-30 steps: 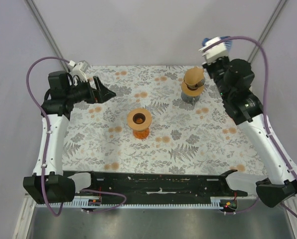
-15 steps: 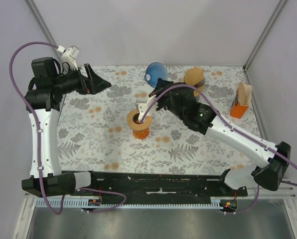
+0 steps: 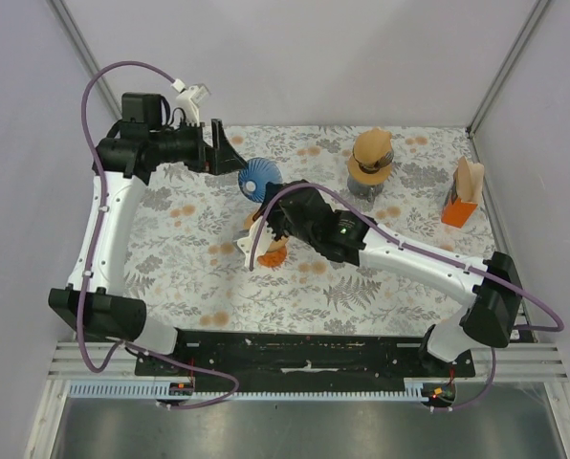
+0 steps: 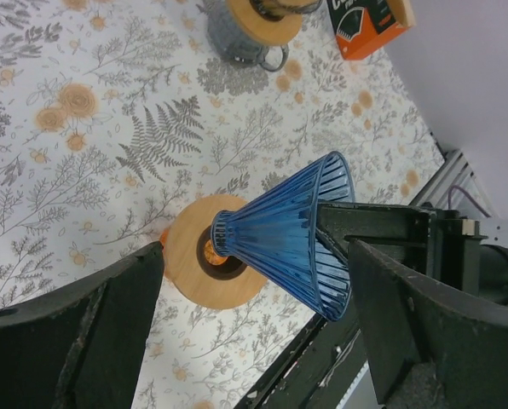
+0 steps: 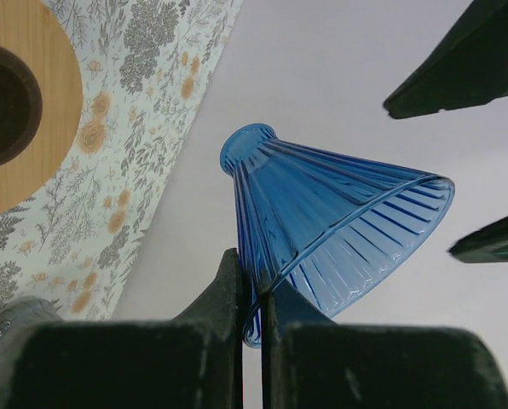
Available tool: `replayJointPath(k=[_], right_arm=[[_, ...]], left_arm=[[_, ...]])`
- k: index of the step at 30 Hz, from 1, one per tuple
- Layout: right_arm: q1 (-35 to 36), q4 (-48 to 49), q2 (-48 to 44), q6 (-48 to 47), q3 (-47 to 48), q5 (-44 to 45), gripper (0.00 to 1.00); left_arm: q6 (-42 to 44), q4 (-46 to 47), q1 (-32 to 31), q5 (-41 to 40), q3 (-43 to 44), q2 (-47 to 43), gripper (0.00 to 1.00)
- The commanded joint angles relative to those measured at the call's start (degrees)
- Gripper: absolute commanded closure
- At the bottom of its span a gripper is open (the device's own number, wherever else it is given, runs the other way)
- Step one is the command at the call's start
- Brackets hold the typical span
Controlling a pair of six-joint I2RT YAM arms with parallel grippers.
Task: Place the coffee filter in the dripper
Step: Place the coffee dripper in the dripper holder.
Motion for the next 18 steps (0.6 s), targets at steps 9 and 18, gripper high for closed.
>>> replayJointPath(k=[9, 18], right_arm=[[-2.12, -4.37, -2.15, -16.92, 1.01, -4.09, 1.00], [-1.06, 4.24, -10.31, 17.56, -1.81, -16.18, 0.31]], left_arm=[[11.46, -5.43, -8.68, -11.14, 3.51, 6.32, 0.98], [0.49, 0.27, -5.26, -4.56, -7.71, 4.22, 0.98]])
